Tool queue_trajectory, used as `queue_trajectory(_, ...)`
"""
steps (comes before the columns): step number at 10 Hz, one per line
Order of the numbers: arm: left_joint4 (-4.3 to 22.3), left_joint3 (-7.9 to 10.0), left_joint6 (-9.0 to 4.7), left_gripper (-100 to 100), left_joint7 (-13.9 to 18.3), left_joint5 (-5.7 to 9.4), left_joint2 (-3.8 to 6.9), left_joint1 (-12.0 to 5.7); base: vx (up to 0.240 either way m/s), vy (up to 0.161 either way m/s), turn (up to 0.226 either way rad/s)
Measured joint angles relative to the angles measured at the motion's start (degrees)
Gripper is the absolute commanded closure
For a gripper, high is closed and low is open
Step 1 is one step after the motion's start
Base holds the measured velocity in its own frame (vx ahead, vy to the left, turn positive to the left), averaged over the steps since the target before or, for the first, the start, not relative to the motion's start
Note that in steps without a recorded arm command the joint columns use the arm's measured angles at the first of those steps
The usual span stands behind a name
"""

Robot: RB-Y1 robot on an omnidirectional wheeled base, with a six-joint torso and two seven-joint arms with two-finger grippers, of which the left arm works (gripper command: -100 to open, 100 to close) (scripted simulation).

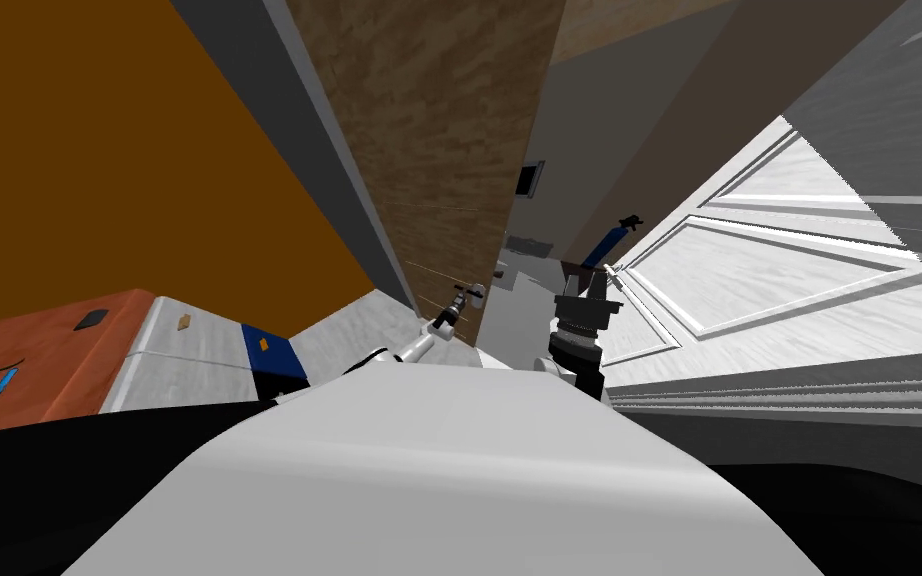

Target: Push the door open

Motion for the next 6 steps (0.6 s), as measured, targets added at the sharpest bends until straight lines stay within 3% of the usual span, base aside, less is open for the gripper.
queue_trajectory(2, 0.4, 0.29, -0.29, -100, 0.0, -0.1, -0.59, -0.04, 0.13, -0.058, -0.013)
queue_trajectory(3, 0.4, 0.31, -0.32, 100, 0.0, -0.1, -0.63, -0.06, -0.008, 0.005, 0.004)
queue_trajectory(6, 0.3, 0.44, -0.35, 100, 0.0, -0.07, -0.6, -0.37, -0.01, 0.008, -0.009)
